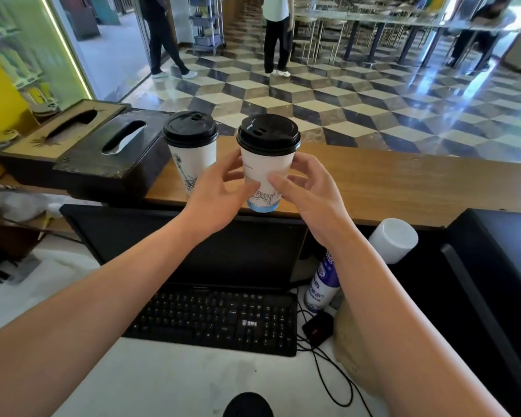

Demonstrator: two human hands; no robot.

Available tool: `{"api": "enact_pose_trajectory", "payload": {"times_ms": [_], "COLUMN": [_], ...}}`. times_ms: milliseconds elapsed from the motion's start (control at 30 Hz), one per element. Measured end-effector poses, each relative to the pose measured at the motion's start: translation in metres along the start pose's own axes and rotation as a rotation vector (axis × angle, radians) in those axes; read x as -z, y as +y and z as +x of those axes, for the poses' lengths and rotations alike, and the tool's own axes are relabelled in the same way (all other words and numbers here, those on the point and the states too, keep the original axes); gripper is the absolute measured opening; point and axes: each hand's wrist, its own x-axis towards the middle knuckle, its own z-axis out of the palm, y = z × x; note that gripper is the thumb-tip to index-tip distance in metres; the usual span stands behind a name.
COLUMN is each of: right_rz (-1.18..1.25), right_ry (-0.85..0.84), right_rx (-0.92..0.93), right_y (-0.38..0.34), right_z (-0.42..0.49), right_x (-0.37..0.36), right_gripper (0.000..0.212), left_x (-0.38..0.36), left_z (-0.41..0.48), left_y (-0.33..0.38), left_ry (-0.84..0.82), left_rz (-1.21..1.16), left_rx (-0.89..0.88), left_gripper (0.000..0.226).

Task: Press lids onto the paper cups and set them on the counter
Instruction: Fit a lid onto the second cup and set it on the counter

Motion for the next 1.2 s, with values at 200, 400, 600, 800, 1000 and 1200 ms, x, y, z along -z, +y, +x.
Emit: {"api": "enact_pose_trajectory", "payload": {"times_ms": [200,400,600,800,1000,1200], "right_rz": [-0.040,-0.096,-0.043,-0.114,-0.117,-0.250], "right_ry": [0.008,-0.008,0.035,0.020,0.067,0.046], "right_rx": [-0.009,-0.024,-0.069,-0.025,-0.059,-0.074], "right_y": [0.008,0.012,0.019,0.018,0.027,0.038], "right_z": [0.019,0.028,0.030,0.037,0.041,0.044], "right_x": [0.009,0.009,0.011,0.014,0.013,0.007], "right_gripper": [0.038,0.059,0.070,0.061,0.061,0.056], "left_x": [-0.005,-0.016,-0.027,-0.030,-0.033,-0.033], "left_z": [0.014,0.021,0.034,0.037,0.038,0.041], "left_y": [-0.005,-0.008,-0.013,-0.020,-0.030,-0.030], "left_ry": [-0.100,-0.132,-0.148,-0.176,-0.197,-0.227], "left_rz": [-0.184,-0.166,-0.092,-0.119,-0.138,-0.132], "left_rx": [0.105,0.095,0.044,0.014,0.059,0.104], "left_gripper": [0.058,0.075,0.064,0.056,0.047,0.049]}}
